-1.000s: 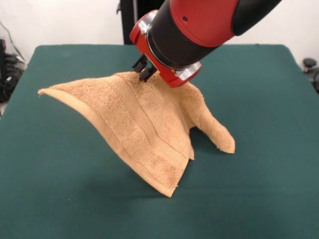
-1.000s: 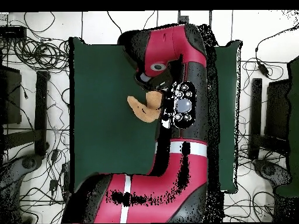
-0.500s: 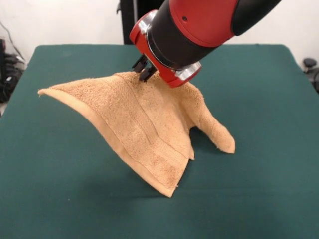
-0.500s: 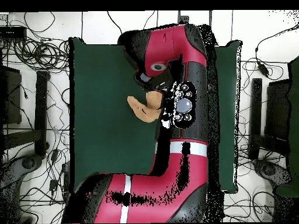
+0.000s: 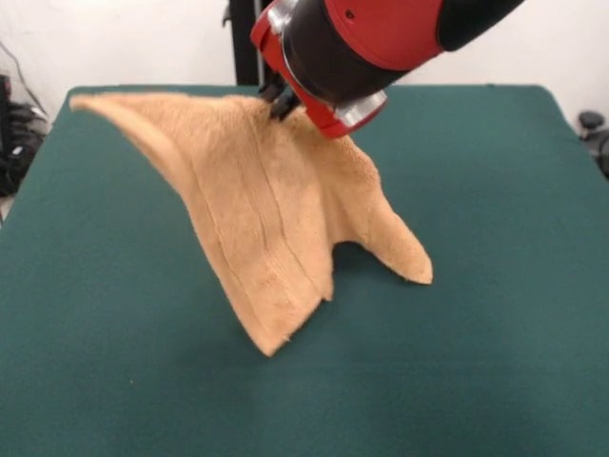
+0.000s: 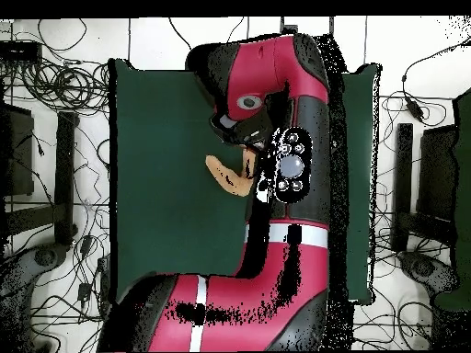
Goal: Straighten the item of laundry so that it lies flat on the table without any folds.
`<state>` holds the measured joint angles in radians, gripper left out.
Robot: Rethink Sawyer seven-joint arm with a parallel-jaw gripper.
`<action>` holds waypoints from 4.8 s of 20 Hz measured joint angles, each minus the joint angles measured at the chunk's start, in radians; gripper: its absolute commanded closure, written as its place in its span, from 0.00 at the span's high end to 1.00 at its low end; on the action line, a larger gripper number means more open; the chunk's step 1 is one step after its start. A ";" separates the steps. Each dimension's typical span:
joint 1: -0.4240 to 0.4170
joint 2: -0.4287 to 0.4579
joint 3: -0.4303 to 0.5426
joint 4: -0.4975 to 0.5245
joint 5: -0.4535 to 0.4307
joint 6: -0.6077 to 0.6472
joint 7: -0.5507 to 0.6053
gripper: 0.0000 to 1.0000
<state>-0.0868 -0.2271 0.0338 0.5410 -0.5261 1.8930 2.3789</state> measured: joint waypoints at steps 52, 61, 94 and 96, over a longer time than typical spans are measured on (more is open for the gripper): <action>-0.108 -0.073 0.039 0.241 0.059 -0.805 0.000 0.00; -0.143 0.002 0.058 0.265 0.083 -1.033 0.000 0.00; -0.135 0.077 0.063 0.296 0.159 -1.128 0.000 1.00; -0.124 0.077 0.060 0.296 0.162 -1.122 0.000 1.00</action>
<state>-0.2108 -0.1505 0.0940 0.8375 -0.3643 0.7710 2.3787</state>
